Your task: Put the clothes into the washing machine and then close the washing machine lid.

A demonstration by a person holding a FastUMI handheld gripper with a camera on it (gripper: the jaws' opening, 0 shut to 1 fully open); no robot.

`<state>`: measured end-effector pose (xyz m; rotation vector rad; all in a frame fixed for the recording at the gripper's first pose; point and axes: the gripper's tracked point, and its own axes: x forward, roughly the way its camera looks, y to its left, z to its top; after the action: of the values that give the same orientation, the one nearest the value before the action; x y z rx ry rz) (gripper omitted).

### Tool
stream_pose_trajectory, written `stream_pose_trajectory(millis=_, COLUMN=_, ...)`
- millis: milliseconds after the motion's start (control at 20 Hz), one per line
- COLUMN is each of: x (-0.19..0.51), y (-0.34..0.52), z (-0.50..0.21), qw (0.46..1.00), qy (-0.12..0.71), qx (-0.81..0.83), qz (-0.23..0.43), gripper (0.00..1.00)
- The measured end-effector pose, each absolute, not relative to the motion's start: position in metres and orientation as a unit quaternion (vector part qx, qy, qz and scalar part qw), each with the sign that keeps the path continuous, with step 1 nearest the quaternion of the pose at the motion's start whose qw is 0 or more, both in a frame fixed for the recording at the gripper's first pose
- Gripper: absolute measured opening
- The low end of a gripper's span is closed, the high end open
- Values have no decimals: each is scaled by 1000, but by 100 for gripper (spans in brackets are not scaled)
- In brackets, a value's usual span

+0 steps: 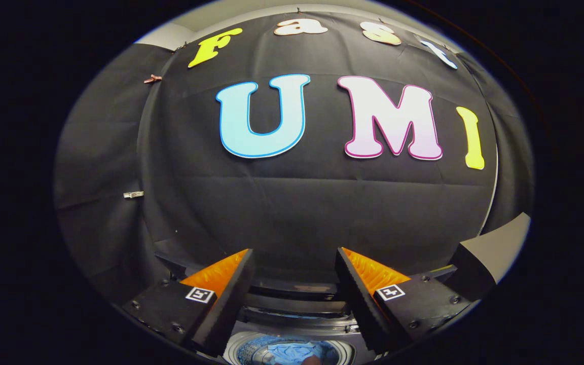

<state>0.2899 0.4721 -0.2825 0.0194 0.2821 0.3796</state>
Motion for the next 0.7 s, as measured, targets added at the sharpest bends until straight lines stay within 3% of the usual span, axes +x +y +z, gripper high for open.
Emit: stream_pose_trajectory(millis=700, x=221, y=457, z=-295, qw=969, qy=195, qx=-4, qz=152, gripper=99)
